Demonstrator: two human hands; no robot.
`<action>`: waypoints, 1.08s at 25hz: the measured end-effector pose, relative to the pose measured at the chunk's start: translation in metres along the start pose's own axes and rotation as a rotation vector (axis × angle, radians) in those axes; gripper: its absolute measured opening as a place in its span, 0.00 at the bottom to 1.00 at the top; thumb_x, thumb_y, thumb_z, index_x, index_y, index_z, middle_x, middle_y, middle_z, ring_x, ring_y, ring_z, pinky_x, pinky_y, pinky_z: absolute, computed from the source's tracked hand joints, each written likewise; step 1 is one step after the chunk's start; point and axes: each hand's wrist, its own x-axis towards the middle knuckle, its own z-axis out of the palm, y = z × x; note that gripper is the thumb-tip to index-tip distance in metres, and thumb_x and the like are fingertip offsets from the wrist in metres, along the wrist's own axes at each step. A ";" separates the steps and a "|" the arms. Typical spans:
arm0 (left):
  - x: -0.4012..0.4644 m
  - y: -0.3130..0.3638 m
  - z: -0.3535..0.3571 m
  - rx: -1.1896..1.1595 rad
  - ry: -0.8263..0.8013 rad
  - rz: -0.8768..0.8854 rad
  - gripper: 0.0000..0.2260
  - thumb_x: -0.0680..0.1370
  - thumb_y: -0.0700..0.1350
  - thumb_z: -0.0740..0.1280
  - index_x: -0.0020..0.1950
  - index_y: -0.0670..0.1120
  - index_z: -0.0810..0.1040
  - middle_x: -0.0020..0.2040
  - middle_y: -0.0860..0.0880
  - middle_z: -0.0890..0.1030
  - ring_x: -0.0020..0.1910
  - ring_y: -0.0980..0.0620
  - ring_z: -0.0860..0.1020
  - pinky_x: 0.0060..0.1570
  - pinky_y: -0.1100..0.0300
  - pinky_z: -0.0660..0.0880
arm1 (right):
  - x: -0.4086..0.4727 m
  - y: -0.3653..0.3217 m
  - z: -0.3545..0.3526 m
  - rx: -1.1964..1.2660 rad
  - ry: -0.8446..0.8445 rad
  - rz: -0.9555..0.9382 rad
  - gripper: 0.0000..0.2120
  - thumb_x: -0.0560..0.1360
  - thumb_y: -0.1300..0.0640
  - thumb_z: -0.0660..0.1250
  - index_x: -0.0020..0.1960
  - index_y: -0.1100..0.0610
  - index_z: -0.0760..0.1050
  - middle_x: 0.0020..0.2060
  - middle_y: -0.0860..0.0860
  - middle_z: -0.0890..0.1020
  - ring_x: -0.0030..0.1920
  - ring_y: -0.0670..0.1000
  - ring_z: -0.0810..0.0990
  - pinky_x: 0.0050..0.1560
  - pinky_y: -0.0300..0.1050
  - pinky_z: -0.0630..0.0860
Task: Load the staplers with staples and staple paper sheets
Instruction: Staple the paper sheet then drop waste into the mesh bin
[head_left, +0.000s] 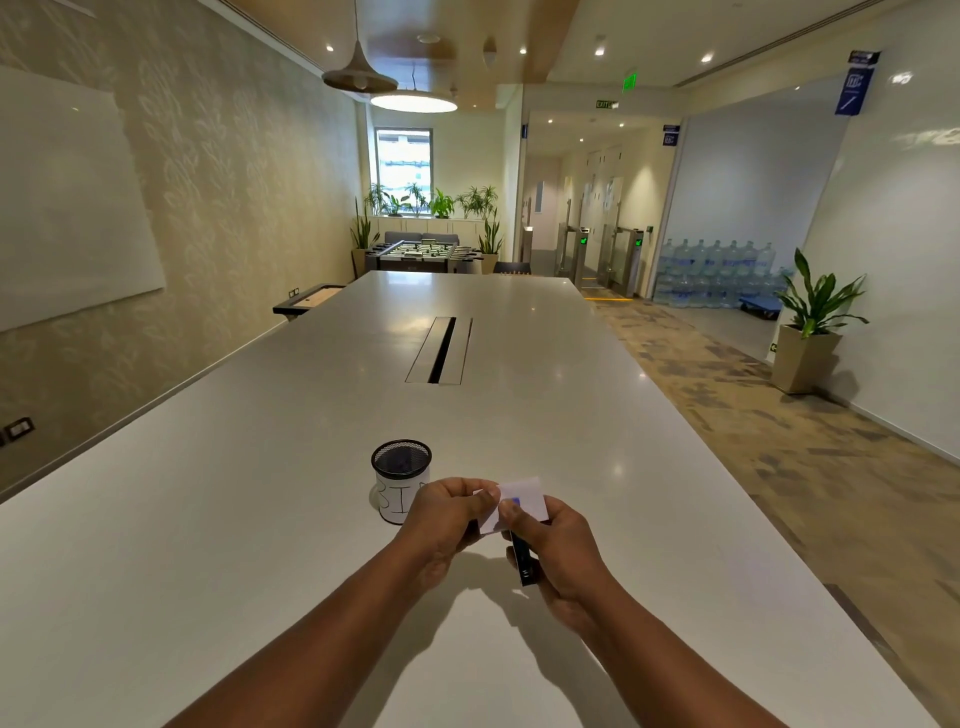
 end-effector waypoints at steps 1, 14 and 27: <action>0.003 -0.002 -0.002 0.006 0.010 -0.003 0.04 0.78 0.39 0.72 0.51 0.40 0.84 0.49 0.39 0.87 0.47 0.43 0.85 0.54 0.50 0.83 | 0.000 0.001 0.000 -0.009 -0.019 -0.001 0.10 0.75 0.55 0.74 0.55 0.57 0.83 0.44 0.55 0.85 0.43 0.52 0.81 0.46 0.47 0.79; 0.036 -0.030 -0.015 -0.162 0.213 -0.177 0.03 0.79 0.37 0.71 0.52 0.41 0.81 0.44 0.41 0.85 0.40 0.48 0.83 0.34 0.60 0.80 | 0.039 0.009 -0.085 -0.491 0.320 -0.069 0.14 0.68 0.48 0.79 0.42 0.57 0.81 0.33 0.54 0.82 0.33 0.51 0.78 0.32 0.44 0.74; 0.052 -0.048 -0.005 -0.127 0.184 -0.243 0.04 0.79 0.36 0.70 0.53 0.38 0.80 0.43 0.41 0.85 0.38 0.48 0.82 0.25 0.63 0.78 | 0.066 0.037 -0.137 -1.357 0.486 -0.094 0.21 0.74 0.38 0.67 0.40 0.55 0.68 0.34 0.50 0.76 0.35 0.55 0.76 0.35 0.45 0.66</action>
